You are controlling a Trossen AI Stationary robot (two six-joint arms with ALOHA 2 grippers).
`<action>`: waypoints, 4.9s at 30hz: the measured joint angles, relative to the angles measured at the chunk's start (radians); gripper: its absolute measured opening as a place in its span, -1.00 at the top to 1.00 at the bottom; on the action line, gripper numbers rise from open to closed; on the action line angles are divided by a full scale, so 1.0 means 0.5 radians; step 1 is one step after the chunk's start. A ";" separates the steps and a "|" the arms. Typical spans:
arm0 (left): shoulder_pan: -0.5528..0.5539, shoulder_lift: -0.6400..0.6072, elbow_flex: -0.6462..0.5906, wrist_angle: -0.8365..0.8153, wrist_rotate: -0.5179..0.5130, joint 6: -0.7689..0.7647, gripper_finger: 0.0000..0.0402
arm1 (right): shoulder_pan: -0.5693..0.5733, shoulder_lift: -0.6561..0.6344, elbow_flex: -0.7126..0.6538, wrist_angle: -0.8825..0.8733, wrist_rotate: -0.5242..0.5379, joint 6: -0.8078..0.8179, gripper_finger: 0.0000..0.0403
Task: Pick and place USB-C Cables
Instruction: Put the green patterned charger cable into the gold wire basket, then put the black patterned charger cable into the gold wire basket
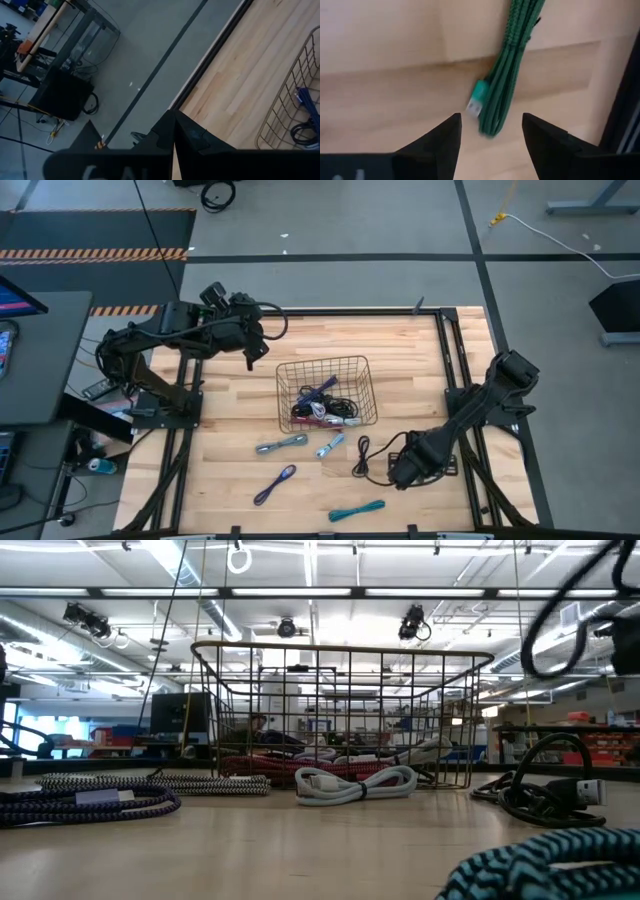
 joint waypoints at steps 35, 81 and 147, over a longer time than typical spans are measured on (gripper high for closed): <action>0.000 0.000 0.000 0.059 0.002 -0.010 0.94 | -0.019 -0.241 0.339 -0.202 0.376 -0.523 0.84; -0.001 0.000 0.000 0.058 0.002 -0.107 0.94 | -1.649 0.567 1.414 -0.700 -0.366 -5.451 0.84; -0.829 0.013 -1.483 0.241 1.622 -2.230 0.77 | -2.709 -0.093 2.180 -1.141 0.911 -5.111 0.08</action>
